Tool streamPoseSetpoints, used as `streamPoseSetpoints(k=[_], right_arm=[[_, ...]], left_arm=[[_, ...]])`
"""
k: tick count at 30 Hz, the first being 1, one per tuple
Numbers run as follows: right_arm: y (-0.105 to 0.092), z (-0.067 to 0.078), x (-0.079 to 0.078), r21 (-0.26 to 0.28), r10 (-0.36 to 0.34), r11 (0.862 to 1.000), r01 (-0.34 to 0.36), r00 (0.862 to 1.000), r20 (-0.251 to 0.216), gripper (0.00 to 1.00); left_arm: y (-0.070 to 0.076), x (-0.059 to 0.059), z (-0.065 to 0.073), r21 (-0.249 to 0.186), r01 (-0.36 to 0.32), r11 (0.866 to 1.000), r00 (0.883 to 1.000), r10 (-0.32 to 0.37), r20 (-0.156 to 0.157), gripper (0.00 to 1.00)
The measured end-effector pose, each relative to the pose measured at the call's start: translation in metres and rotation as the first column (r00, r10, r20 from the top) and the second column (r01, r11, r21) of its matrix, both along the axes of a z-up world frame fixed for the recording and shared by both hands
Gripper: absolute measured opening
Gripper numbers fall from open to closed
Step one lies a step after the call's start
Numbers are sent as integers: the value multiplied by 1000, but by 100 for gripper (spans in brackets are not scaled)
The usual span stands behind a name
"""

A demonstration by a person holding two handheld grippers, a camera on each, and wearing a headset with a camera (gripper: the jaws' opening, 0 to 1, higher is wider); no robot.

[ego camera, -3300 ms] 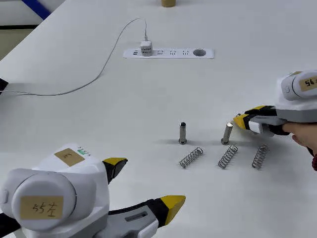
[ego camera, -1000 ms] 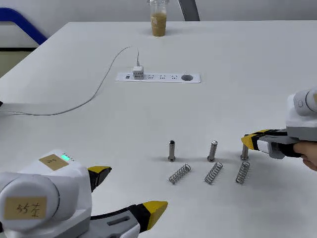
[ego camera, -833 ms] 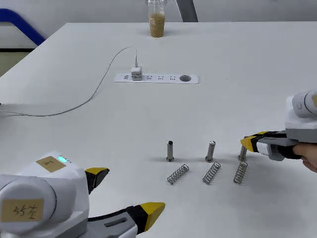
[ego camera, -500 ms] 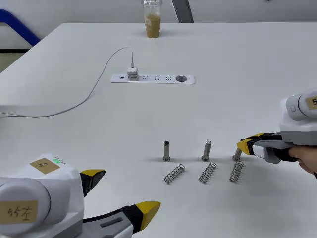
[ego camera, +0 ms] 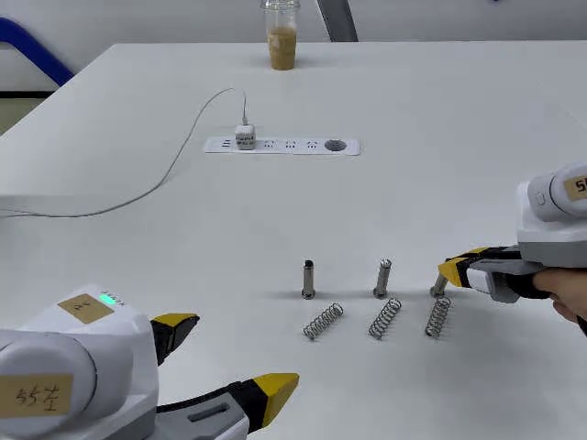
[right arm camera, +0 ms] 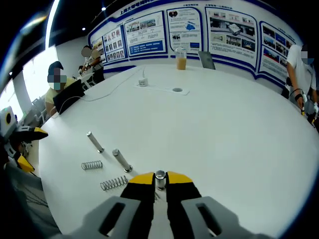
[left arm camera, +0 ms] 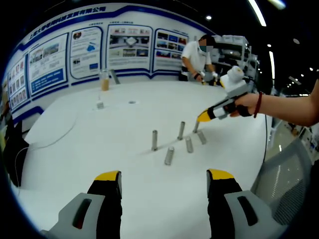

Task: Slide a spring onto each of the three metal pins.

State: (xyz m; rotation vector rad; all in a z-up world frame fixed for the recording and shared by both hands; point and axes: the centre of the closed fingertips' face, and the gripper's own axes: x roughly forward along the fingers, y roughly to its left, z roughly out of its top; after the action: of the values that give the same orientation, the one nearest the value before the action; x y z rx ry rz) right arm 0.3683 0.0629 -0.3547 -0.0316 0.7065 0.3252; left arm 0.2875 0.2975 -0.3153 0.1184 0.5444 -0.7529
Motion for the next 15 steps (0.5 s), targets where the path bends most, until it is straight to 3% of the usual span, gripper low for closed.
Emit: streamPoseSetpoints(k=[3, 15], right_arm=[[1, 1, -2, 23, -9, 1000, 9, 1000, 7, 10], [0, 27, -5, 65, -13, 998, 8, 996, 89, 24]], left_arm=[[-1, 0, 0, 1, 2, 1000, 1000, -2, 1, 70], [-5, 1, -1, 10, 24, 1000, 1000, -25, 5, 69]])
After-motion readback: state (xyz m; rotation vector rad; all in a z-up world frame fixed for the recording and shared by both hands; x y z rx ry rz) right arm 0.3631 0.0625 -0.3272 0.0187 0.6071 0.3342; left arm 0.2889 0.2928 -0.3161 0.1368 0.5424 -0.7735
